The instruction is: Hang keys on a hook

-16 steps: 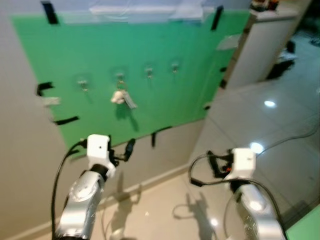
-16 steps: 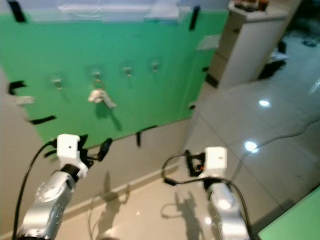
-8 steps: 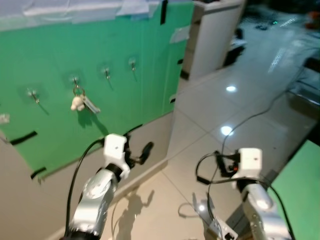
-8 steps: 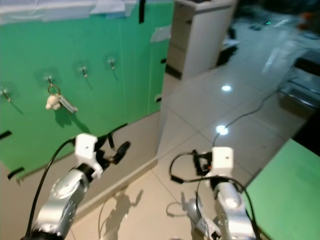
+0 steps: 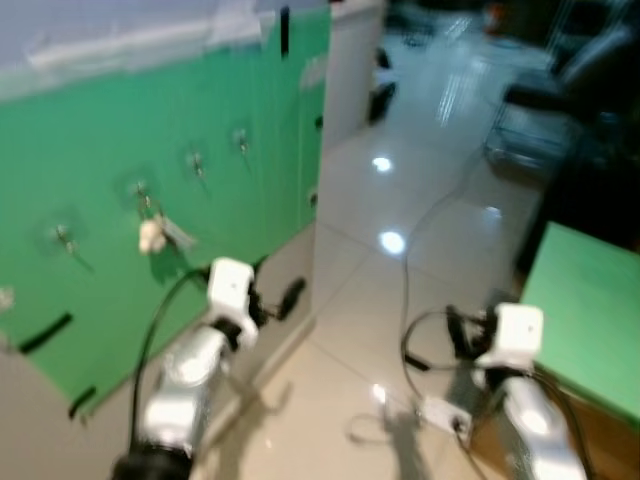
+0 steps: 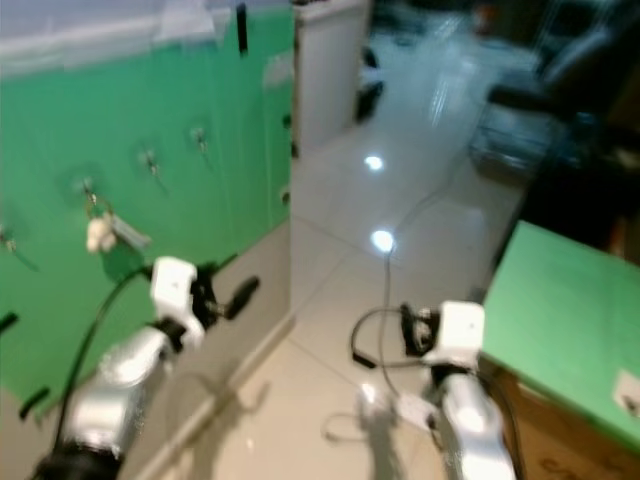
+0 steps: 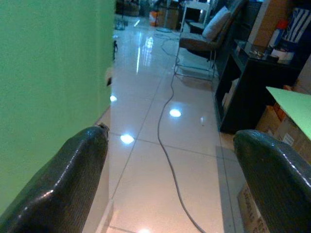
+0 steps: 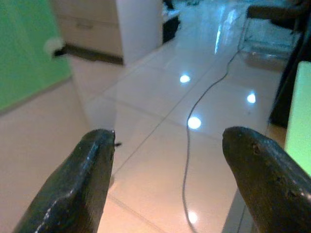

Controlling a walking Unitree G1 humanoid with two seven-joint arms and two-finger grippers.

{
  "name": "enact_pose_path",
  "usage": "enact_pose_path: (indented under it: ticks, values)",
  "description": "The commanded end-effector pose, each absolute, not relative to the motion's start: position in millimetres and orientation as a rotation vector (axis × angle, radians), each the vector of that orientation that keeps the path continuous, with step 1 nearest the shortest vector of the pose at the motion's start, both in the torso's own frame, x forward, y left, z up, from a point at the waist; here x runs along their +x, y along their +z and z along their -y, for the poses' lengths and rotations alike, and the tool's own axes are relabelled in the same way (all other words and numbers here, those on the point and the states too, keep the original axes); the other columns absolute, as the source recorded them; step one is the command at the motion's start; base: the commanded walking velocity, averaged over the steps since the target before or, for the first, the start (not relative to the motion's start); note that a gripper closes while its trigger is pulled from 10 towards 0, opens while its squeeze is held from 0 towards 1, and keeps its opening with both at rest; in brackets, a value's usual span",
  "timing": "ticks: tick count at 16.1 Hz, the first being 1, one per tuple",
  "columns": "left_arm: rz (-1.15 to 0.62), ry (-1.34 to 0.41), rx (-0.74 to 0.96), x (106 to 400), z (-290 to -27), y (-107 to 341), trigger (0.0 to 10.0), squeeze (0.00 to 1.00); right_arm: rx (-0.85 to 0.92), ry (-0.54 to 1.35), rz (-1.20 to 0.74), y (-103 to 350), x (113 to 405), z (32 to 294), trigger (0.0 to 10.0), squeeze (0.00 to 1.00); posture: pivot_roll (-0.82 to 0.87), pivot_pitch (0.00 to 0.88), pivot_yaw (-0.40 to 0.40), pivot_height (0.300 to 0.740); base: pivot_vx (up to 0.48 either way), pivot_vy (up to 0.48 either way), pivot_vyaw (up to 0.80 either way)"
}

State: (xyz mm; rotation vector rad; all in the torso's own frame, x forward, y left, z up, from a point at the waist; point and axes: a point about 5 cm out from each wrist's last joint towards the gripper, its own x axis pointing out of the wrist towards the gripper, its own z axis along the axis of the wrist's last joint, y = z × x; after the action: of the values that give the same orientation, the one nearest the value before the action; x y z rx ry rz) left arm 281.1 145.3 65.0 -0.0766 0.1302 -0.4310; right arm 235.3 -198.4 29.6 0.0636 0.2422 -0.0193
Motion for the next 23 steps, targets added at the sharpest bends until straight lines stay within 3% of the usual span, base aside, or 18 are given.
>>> enact_pose_path:
  ticks: [1,11,19,23]
  values:
    - [-0.108,-0.445,-0.088,283,-143,68,10.0,0.00,0.044,-0.031,-0.206,37,240,203,10.0,0.00,-0.03,0.000,-0.005,0.740,0.000,-0.461,-0.58]
    - [-0.087,-0.503,-0.108,282,-134,66,10.0,0.00,-0.034,-0.083,-0.171,43,238,209,10.0,0.00,-0.05,0.000,0.005,0.740,0.000,-0.461,-0.58]
    - [-0.083,-0.454,-0.102,287,-131,65,10.0,0.00,-0.072,-0.063,-0.167,44,239,211,10.0,0.00,-0.06,0.000,0.005,0.740,0.000,0.000,-0.59]
    - [-0.098,-0.431,-0.083,287,-127,61,10.0,0.00,-0.083,-0.059,-0.152,48,242,213,10.0,0.00,-0.08,0.000,0.010,0.740,0.291,-0.377,0.00]
